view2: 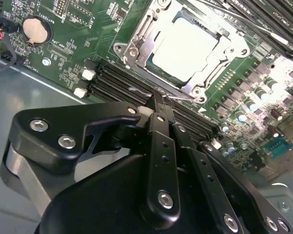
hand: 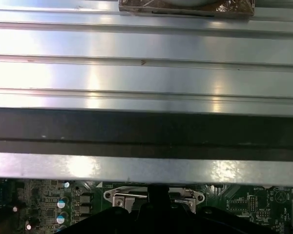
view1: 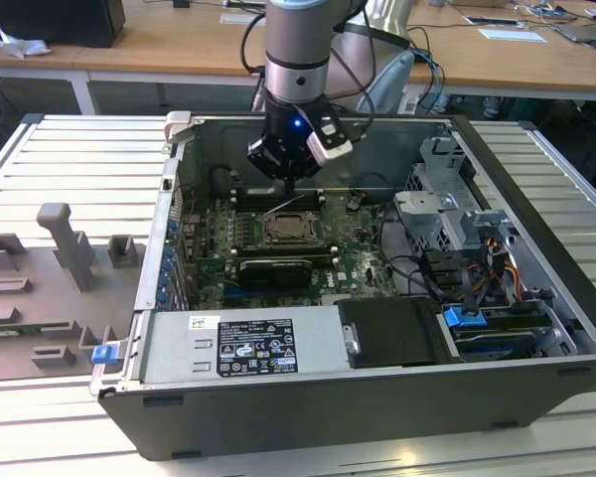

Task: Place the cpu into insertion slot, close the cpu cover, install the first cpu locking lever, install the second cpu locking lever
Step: 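Install the first cpu locking lever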

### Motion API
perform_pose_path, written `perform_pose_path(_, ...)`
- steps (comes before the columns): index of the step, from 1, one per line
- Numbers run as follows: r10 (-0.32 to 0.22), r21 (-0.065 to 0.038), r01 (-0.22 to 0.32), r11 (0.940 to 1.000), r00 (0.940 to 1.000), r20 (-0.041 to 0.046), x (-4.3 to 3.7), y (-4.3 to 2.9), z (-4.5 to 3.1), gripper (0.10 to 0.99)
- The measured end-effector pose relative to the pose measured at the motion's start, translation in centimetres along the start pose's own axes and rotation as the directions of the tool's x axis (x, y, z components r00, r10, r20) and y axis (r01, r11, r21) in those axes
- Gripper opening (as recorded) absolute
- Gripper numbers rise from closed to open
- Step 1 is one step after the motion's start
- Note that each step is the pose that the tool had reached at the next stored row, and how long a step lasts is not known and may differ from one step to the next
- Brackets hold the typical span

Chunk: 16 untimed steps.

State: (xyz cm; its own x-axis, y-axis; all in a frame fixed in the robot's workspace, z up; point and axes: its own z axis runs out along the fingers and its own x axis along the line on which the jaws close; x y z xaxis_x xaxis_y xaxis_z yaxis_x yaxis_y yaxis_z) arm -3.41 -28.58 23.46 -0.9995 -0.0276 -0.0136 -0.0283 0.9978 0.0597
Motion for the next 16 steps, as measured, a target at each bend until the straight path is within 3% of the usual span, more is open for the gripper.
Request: perform_pose_path(16, 0.0, 0.0, 0.0, 1.0, 1.0, 0.0, -0.92, 0.49, 1.41, 0.106)
